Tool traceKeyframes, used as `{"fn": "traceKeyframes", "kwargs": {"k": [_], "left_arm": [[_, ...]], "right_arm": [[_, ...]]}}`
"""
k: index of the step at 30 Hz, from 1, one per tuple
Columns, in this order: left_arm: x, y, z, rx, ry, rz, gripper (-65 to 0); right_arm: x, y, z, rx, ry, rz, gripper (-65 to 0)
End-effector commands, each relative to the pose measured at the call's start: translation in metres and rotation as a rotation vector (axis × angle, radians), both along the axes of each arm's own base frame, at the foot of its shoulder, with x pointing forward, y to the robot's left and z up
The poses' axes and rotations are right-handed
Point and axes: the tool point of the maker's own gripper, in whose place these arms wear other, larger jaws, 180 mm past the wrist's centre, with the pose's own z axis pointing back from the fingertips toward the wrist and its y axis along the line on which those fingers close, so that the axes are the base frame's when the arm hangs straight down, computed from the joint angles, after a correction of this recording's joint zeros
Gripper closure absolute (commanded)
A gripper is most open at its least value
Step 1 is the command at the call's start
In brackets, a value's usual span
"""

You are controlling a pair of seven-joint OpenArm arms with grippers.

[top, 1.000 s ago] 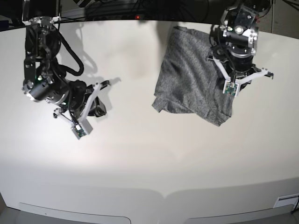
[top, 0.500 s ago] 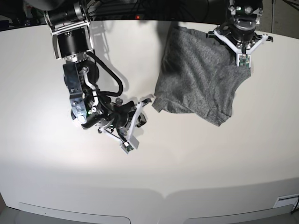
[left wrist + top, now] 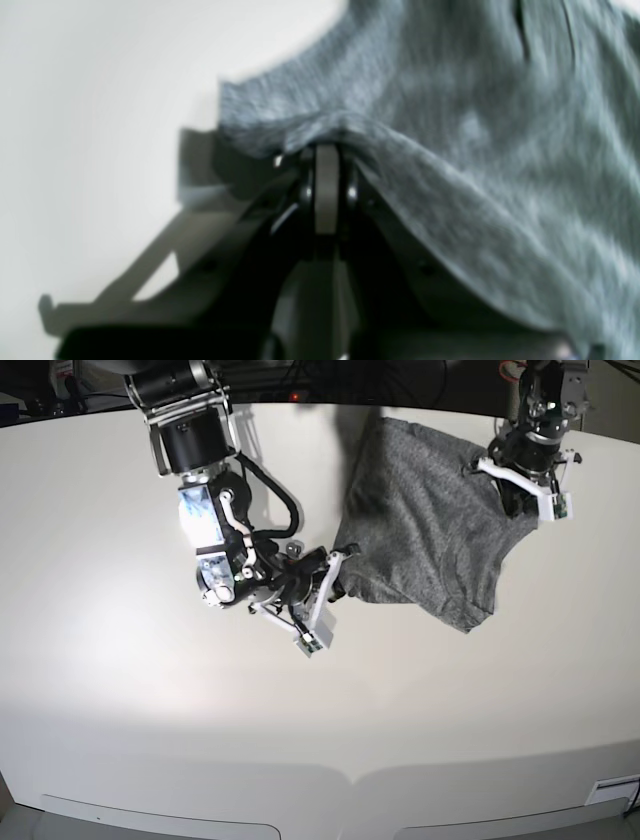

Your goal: Fold the T-shirt properly

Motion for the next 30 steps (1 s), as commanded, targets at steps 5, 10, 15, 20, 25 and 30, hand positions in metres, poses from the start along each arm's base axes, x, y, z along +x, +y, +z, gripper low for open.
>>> {"fn": "traceKeyframes", "kwargs": {"k": [5,10,15,20,25,30], "left_arm": [[0.015,0.004,-0.023,-0.016,0.085,-0.022,0.0],[0.048,0.001,-0.021,-0.052,0.047,-0.036,0.0],[0.072,0.004,-0.012,-0.046,0.031,-0.060,0.0],[0.071,0.022,0.026,-0.025,0.007,-0.114,0.0],[0.030,0.055,0.050,0.071,0.035,-0.021,0.0],[-0.026,0.024,0.040,0.002,0.101,-0.025,0.0]], "right_arm": [[-0.014,0.002,-0.001,0.000,-0.003,0.021,0.0],[-0.039,-0.003,0.005,-0.034,-0.052,0.023,0.0],[-0.065,-0.007,0.011,-0.056,-0.097,0.018,0.0],[-0.042,-0.019,0.026,-0.061,-0.173,-0.025,0.0],[-0.008,-0.028,0.046,-0.056,-0.242,-0.067,0.0],[0.010,-0.012,0.046,-0.020,-0.229,-0.042,0.0]]}}
